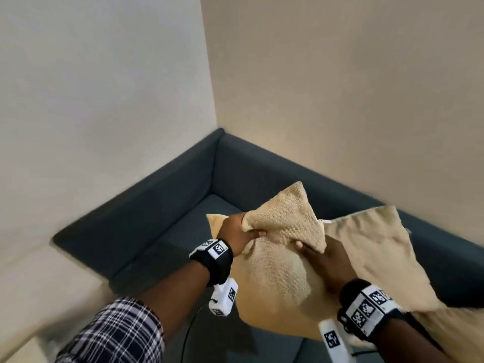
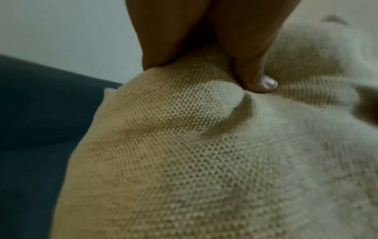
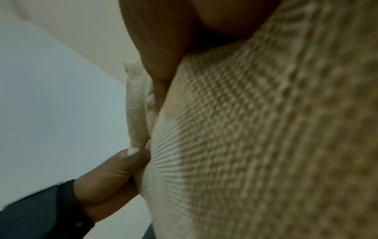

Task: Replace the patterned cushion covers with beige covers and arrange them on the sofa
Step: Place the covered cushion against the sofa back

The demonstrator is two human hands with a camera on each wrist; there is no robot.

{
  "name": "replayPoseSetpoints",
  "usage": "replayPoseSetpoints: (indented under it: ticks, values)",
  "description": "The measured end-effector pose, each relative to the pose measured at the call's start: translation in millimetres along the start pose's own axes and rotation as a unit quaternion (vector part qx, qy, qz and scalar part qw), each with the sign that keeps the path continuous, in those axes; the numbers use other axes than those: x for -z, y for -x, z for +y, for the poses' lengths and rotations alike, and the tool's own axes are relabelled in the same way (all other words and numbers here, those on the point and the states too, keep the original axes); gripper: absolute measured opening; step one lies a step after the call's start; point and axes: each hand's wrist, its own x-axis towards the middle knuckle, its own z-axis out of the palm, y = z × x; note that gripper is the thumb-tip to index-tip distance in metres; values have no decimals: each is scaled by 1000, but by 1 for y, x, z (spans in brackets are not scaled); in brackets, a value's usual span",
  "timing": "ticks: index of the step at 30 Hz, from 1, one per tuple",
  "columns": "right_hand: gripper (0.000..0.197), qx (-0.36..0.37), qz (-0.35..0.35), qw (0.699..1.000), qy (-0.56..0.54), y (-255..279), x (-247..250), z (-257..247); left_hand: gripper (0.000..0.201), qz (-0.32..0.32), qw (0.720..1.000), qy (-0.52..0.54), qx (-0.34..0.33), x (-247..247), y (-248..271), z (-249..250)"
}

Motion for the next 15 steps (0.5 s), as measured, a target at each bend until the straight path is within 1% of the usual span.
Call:
replayPoseSetpoints:
  ticks: [2, 4, 6, 7, 8, 9, 10, 12, 13, 15]
  values:
    - [36, -10, -41, 999, 34, -39, -8, 2, 39, 9, 1000, 27, 8, 22, -42, -17]
    - [52, -51, -95, 991, 76, -79, -13, 16, 35, 24, 998, 48, 24, 45, -87, -39]
    - [66, -92, -128, 981, 110, -109, -21, 39, 45, 42, 996, 69, 42, 64, -128, -60]
    - [70, -103, -132, 979, 119, -122, -27, 52, 51, 44, 995, 79, 47, 71, -148, -70]
    - [68, -111, -123, 978, 127, -140, -35, 64, 51, 42, 994, 84, 48, 76, -173, -80]
    - [62, -116, -102, 978, 140, -156, -43, 73, 47, 37, 995, 84, 48, 78, -195, -87]
    - [52, -119, -79, 978, 151, -177, -52, 81, 44, 36, 995, 80, 47, 78, -221, -94]
    - [37, -131, -33, 977, 163, -215, -66, 91, 45, 38, 996, 63, 42, 77, -263, -99]
    - [34, -135, -13, 976, 170, -237, -71, 98, 45, 36, 998, 48, 34, 76, -286, -102]
    - [34, -144, 16, 970, 197, -274, -74, 112, 43, 28, 1000, 6, 12, 71, -329, -108]
